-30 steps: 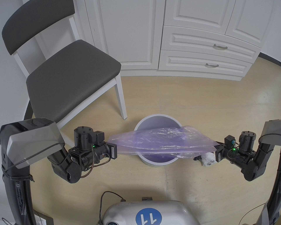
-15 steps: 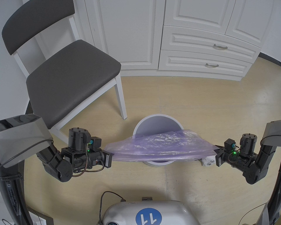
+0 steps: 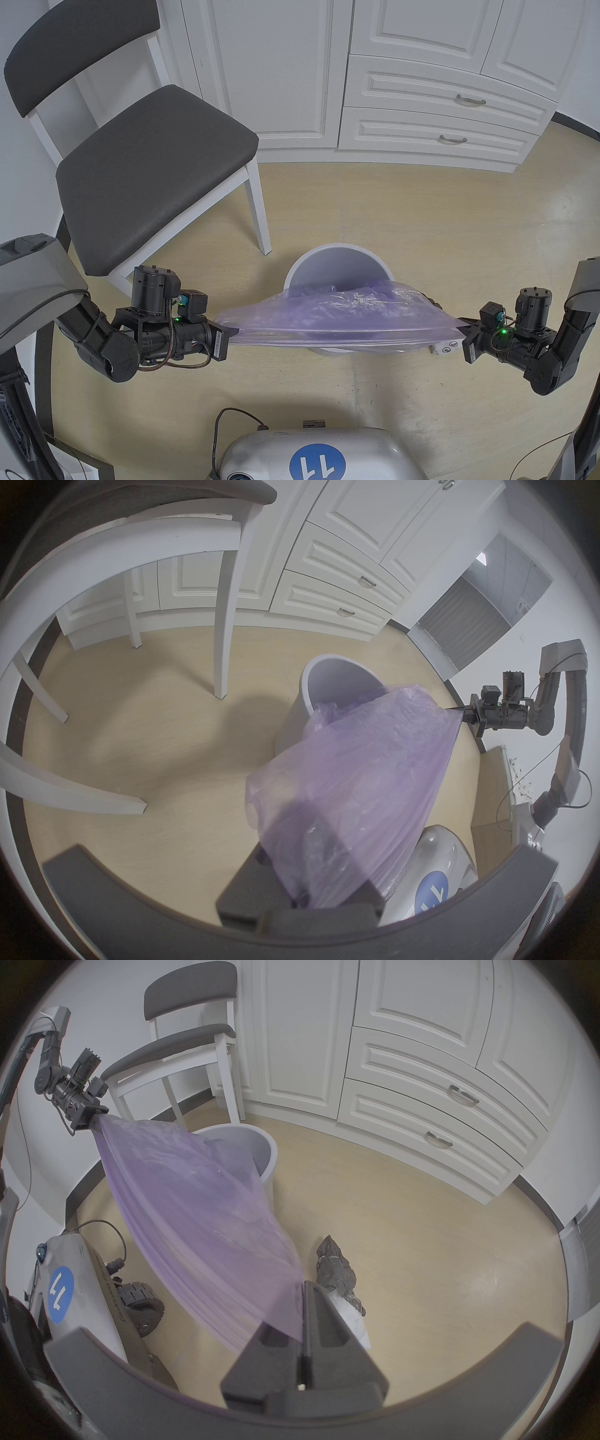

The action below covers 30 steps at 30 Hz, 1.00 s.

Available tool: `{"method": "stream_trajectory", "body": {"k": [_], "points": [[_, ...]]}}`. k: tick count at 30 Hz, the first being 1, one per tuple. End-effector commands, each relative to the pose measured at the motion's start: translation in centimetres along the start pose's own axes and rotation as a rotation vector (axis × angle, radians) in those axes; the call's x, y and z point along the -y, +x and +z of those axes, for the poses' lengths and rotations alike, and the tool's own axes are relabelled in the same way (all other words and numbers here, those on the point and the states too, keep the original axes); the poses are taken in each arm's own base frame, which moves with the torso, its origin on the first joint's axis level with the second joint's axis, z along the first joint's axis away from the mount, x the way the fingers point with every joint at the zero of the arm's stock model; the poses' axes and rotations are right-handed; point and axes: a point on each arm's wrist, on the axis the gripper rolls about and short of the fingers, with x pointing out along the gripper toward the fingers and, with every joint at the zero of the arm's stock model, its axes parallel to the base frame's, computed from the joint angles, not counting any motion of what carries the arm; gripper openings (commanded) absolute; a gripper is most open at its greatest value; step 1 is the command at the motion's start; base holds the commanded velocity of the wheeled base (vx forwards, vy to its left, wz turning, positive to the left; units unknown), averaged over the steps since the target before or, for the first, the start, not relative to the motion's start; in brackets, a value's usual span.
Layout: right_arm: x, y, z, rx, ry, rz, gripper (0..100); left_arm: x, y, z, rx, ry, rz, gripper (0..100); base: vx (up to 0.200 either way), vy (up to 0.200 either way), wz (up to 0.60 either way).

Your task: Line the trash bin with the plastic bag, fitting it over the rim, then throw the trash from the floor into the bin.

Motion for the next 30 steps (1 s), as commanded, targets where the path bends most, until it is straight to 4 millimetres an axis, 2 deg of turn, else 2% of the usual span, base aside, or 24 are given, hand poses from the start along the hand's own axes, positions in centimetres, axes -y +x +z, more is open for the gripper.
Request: {"method": "stream_trajectory", "body": {"k": [1, 6, 15, 21, 26, 30], "points": [[-0.3, 0.5, -0.6, -0.022, -0.012, 0.013, 0, 0.3, 0.6, -0.6, -0.025, -0.001, -0.013, 0, 0.0, 0.0, 0.0], [-1.2, 1.7, -1.7, -0.061, -0.015, 0.05, 0, 0.6, 2.8, -2.4, -0.087, -0.008, -0.033, 0, 0.0, 0.0, 0.0], [-1.7, 3.8, -2.5, -0.07, -0.012, 0.059, 0, -0.1, 4.6, -2.4, -0.076, -0.042, -0.021, 0, 0.0, 0.0, 0.0], [-1.7, 5.3, -3.0, -0.06, 0.004, 0.052, 0, 0.1, 5.4, -0.5, 0.029, -0.173, -0.028, 0, 0.0, 0.0, 0.0], [-1.6, 6.0, -3.1, 0.002, 0.028, 0.024, 0, 0.2, 5.1, 1.3, 0.184, -0.249, -0.053, 0, 0.0, 0.0, 0.0], [-2.0, 6.3, -3.4, 0.013, 0.026, 0.024, 0, 1.1, 5.0, 1.4, 0.21, -0.249, -0.079, 0, 0.0, 0.0, 0.0]]}}
